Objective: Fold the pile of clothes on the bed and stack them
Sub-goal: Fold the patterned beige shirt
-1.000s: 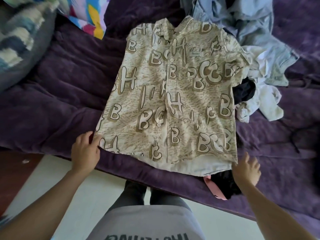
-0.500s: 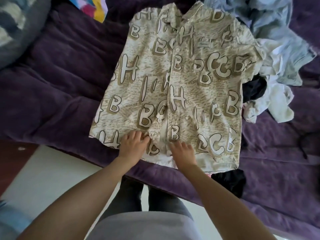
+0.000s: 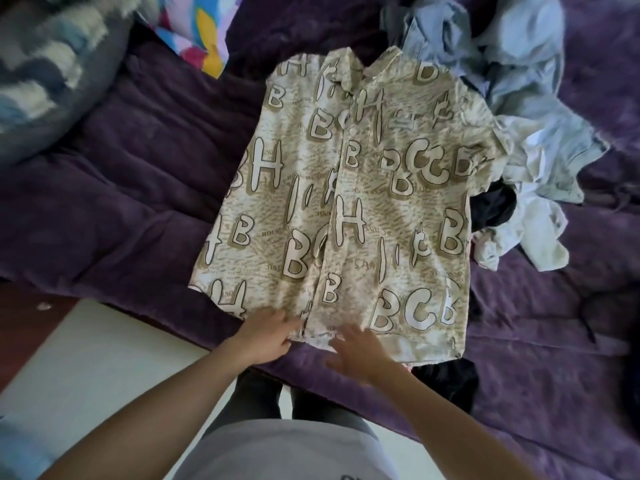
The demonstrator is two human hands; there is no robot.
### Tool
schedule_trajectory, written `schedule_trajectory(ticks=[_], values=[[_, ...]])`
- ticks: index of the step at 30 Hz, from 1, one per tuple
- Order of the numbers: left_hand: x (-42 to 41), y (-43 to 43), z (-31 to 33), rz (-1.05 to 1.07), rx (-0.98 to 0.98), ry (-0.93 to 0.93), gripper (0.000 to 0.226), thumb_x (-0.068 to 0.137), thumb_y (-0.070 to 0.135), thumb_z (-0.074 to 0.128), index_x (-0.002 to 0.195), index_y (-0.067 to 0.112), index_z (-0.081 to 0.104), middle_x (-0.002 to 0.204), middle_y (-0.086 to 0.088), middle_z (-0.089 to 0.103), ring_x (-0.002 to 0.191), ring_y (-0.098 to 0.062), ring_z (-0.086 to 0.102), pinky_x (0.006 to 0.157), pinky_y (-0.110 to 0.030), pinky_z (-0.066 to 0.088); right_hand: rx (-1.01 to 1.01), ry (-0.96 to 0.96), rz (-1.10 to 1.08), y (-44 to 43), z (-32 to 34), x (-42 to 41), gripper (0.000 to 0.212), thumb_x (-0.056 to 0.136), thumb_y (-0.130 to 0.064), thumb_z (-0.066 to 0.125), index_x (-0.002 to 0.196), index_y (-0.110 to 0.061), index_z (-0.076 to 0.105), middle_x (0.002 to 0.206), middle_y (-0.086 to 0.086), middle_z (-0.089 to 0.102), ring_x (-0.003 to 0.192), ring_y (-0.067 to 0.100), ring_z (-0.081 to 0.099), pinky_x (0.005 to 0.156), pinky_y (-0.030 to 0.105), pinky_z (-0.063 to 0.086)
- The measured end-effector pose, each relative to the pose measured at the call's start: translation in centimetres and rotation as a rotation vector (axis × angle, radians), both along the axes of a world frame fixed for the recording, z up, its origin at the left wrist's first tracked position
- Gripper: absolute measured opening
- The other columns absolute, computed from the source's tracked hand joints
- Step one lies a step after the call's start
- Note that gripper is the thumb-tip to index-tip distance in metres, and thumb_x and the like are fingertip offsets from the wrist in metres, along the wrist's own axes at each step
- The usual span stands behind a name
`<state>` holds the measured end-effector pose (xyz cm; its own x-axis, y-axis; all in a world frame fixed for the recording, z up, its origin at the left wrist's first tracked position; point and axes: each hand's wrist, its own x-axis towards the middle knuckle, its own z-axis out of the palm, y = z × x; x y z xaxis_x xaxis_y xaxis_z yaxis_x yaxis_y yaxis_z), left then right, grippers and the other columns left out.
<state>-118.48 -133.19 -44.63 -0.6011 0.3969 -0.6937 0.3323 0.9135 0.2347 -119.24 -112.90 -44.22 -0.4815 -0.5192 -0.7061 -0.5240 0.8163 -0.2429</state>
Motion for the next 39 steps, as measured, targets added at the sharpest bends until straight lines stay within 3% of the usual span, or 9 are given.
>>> schedule_trajectory(ticks=[6, 12, 18, 23, 27, 31, 35, 37, 39], values=[[-3.8, -1.2, 2.4, 0.328, 0.217, -0.086, 0.023, 0.096, 0.029, 0.046, 0.107, 0.016, 0.062, 0.099, 0.005, 0.063, 0.084, -0.014, 0.059, 0.067, -0.021, 0.042, -0.132, 0.074, -0.392, 2.7, 2.9, -5.3, 0.044, 0.099, -0.043, 0.031, 0.124, -0.016, 0.054, 0.128, 0.003, 0.053, 0.116, 0.018, 0.049, 0.094, 0.03, 0.043], [-11.9, -3.1, 4.8, 0.742, 0.383, 0.069, 0.017, 0.095, 0.022, 0.049, 0.098, 0.014, 0.064, 0.111, -0.001, 0.065, 0.102, -0.017, 0.059, 0.079, -0.024, 0.044, -0.261, 0.409, -1.021, 7.7, 5.1, -16.2, 0.025, 0.095, -0.02, 0.045, 0.106, -0.009, 0.064, 0.112, 0.006, 0.059, 0.102, 0.025, 0.055, 0.076, 0.03, 0.045], [-19.2, -2.7, 6.3, 0.798, 0.43, 0.109, 0.024, 0.096, 0.02, 0.046, 0.11, 0.01, 0.064, 0.115, -0.003, 0.063, 0.11, -0.018, 0.057, 0.09, -0.029, 0.043, -0.411, 0.327, -1.771, 11.9, 6.2, -24.8, 0.019, 0.091, -0.017, 0.043, 0.075, -0.008, 0.048, 0.062, 0.004, 0.041, 0.064, 0.023, 0.043, 0.051, 0.027, 0.032], [-23.2, -1.7, 5.0, 0.798, 0.461, 0.073, 0.025, 0.097, 0.021, 0.046, 0.111, 0.011, 0.063, 0.119, -0.004, 0.062, 0.113, -0.015, 0.056, 0.091, -0.027, 0.044, -0.456, 0.267, -2.07, 14.7, 4.9, -29.7, 0.033, 0.09, -0.02, 0.048, 0.115, 0.001, 0.051, 0.086, 0.013, 0.049, 0.068, 0.024, 0.052, 0.052, 0.029, 0.037], [-25.6, -0.6, 4.0, 0.778, 0.465, 0.069, 0.026, 0.098, 0.022, 0.045, 0.114, 0.011, 0.062, 0.117, -0.003, 0.062, 0.11, -0.015, 0.055, 0.09, -0.027, 0.043, -0.589, 0.048, -2.267, 15.4, 3.6, -31.7, 0.019, 0.085, -0.016, 0.065, 0.081, -0.014, 0.046, 0.048, 0.007, 0.044, 0.021, 0.006, 0.033, 0.03, 0.011, 0.026], [-26.7, 0.1, 3.4, 0.75, 0.451, 0.047, 0.023, 0.098, 0.025, 0.045, 0.11, 0.018, 0.063, 0.113, 0.001, 0.063, 0.104, -0.013, 0.056, 0.09, -0.028, 0.045, -0.706, -0.022, -2.319, 15.9, 5.1, -32.2, 0.026, 0.086, -0.006, 0.061, 0.064, -0.009, 0.048, 0.038, 0.005, 0.045, 0.029, 0.011, 0.037, 0.032, 0.011, 0.029], [-26.8, 0.0, 3.3, 0.757, 0.476, 0.013, 0.013, 0.097, 0.024, 0.046, 0.096, 0.027, 0.059, 0.111, 0.002, 0.063, 0.107, -0.014, 0.056, 0.093, -0.032, 0.045, -0.728, 0.646, -2.259, 16.9, 7.8, -32.7, 0.03, 0.082, -0.01, 0.059, 0.062, -0.019, 0.039, 0.063, -0.003, 0.042, 0.057, 0.013, 0.042, 0.051, 0.019, 0.038], [-26.5, 0.1, 3.3, 0.756, 0.482, 0.004, 0.012, 0.096, 0.024, 0.047, 0.095, 0.029, 0.058, 0.113, 0.002, 0.063, 0.108, -0.013, 0.056, 0.095, -0.032, 0.045, -0.78, 0.805, -2.188, 17.0, 9.3, -33.1, 0.025, 0.082, -0.008, 0.057, 0.067, -0.019, 0.04, 0.067, -0.007, 0.045, 0.064, 0.012, 0.047, 0.051, 0.009, 0.038], [-26.1, 0.2, 3.6, 0.751, 0.486, -0.008, 0.013, 0.096, 0.025, 0.047, 0.098, 0.026, 0.06, 0.113, 0.002, 0.063, 0.11, -0.013, 0.055, 0.096, -0.031, 0.044, -0.615, 0.829, -2.045, 16.8, 10.1, -33.7, 0.008, 0.083, -0.011, 0.057, 0.088, -0.012, 0.05, 0.085, 0.001, 0.057, 0.089, 0.026, 0.057, 0.076, 0.024, 0.048]])
